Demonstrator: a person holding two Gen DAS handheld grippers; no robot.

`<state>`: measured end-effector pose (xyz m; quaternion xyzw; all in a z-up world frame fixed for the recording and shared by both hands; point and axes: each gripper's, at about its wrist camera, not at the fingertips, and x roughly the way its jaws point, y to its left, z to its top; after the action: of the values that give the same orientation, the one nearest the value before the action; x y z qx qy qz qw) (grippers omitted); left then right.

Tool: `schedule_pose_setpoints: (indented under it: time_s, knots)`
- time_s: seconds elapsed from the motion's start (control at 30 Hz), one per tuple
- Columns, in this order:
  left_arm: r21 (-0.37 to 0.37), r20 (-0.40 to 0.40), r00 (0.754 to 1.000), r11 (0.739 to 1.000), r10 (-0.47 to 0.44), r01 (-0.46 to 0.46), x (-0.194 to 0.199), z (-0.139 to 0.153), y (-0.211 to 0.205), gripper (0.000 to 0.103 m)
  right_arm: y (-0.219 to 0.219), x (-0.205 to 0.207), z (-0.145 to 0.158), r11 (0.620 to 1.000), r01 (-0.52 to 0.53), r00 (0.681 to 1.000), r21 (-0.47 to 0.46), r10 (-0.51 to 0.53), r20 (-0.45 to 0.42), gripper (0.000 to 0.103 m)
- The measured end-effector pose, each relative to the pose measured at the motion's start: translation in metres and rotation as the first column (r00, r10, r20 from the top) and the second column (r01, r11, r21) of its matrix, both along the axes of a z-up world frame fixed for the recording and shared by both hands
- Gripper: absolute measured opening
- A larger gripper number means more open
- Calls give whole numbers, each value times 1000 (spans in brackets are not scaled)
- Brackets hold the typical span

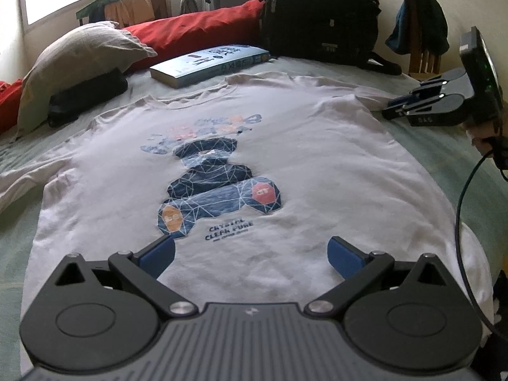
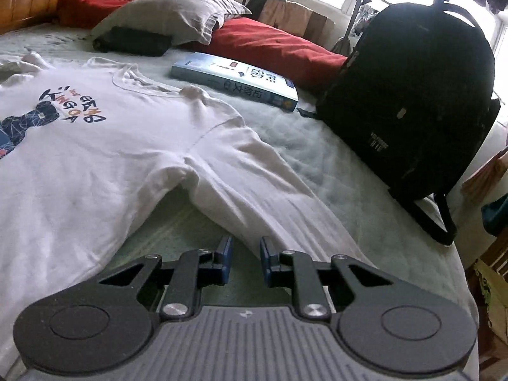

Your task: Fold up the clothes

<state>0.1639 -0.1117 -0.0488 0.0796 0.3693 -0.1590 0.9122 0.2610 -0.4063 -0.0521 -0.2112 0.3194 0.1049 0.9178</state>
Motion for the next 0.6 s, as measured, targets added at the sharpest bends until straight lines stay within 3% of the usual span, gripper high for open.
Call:
schedule_pose_setpoints:
  time_s: [0.27,0.5,0.6]
  knots:
    - [-22,-16,1000,1000,-9,8,2,-5,1,102,10,11,-6,995,-34,999,-98,35,9,23]
    - [-31,-16,1000,999,-11,10,2,-5,4,102,0,21,-2,997,-30,1000,-68,30,0,24]
    - [-35,-17,1000,999,-11,11,2,-6,4,102,5,8,4,995,-58,997,-84,62,38,24]
